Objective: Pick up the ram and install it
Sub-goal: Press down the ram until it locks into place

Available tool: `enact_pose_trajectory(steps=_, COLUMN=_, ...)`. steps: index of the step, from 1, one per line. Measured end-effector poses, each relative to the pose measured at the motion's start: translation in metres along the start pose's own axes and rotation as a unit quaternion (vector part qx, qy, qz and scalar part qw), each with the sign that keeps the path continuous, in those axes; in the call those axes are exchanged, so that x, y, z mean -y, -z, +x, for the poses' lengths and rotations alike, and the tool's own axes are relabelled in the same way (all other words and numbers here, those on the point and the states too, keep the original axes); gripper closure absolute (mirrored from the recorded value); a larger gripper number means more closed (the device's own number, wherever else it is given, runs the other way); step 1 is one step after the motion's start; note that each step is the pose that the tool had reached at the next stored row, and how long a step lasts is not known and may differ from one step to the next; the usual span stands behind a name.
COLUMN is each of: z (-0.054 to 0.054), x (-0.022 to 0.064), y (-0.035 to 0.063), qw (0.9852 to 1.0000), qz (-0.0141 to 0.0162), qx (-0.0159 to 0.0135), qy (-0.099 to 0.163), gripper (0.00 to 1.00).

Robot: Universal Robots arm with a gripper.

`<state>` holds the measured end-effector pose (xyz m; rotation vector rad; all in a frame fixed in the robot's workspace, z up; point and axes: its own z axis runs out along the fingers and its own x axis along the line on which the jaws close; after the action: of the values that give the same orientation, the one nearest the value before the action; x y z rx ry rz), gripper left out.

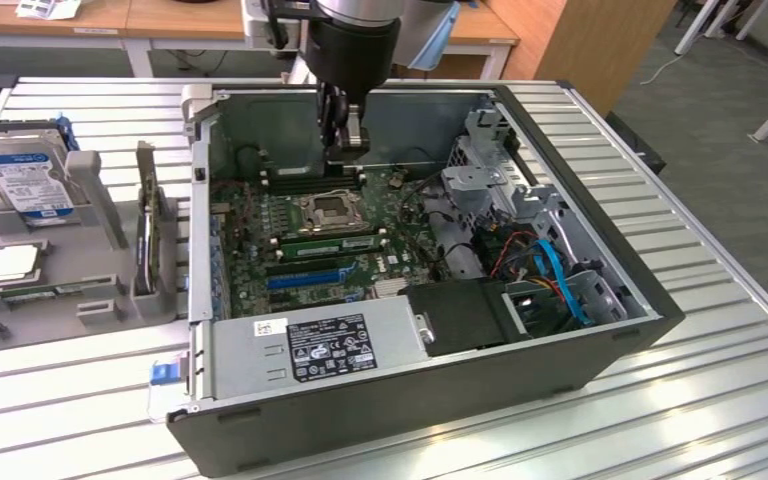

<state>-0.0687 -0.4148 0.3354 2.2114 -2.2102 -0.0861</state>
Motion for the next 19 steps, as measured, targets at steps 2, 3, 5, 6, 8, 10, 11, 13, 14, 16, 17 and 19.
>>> enact_pose_trajectory(steps=2, z=0.0, x=0.0016, y=0.0001, qw=1.0, qz=0.0, qx=0.0, qy=0.0, gripper=0.9)
enact_pose_trajectory(steps=3, z=0.0, x=0.0023, y=0.0002, qw=1.0, qz=0.0, qx=-0.0001, qy=0.0, gripper=0.9)
enact_pose_trajectory(steps=5, z=0.0, x=0.0035, y=0.0002, qw=1.0, qz=0.0, qx=0.0, qy=0.0, gripper=0.9)
enact_pose_trajectory(steps=6, z=0.0, x=0.004, y=0.0002, qw=1.0, qz=0.0, qx=0.0, qy=0.0, gripper=0.9)
enact_pose_trajectory(steps=8, z=0.0, x=0.0055, y=0.0003, qw=1.0, qz=0.0, qx=0.0, qy=0.0, gripper=0.9)
enact_pose_trajectory(steps=10, z=0.0, x=0.0079, y=0.0004, qw=1.0, qz=0.0, qx=0.0, qy=0.0, gripper=0.9)
enact_pose_trajectory(steps=11, z=0.0, x=0.0093, y=0.0005, qw=1.0, qz=0.0, qx=0.0, qy=0.0, gripper=0.9)
enact_pose_trajectory(steps=13, z=0.0, x=0.012, y=0.0006, qw=1.0, qz=0.0, qx=0.0, qy=0.0, gripper=0.9)
enact_pose_trajectory(steps=14, z=0.0, x=0.0132, y=0.0007, qw=1.0, qz=0.0, qx=0.0, qy=0.0, gripper=0.9)
enact_pose_trajectory(steps=16, z=0.0, x=0.0156, y=0.0008, qw=1.0, qz=0.0, qx=0.0, qy=0.0, gripper=0.9)
enact_pose_trajectory(steps=17, z=0.0, x=0.0169, y=0.0008, qw=1.0, qz=0.0, qx=0.0, qy=0.0, gripper=0.9)
enact_pose_trajectory(steps=19, z=0.0, x=0.0192, y=0.0009, qw=1.0, qz=0.0, qx=0.0, qy=0.0, gripper=0.9)
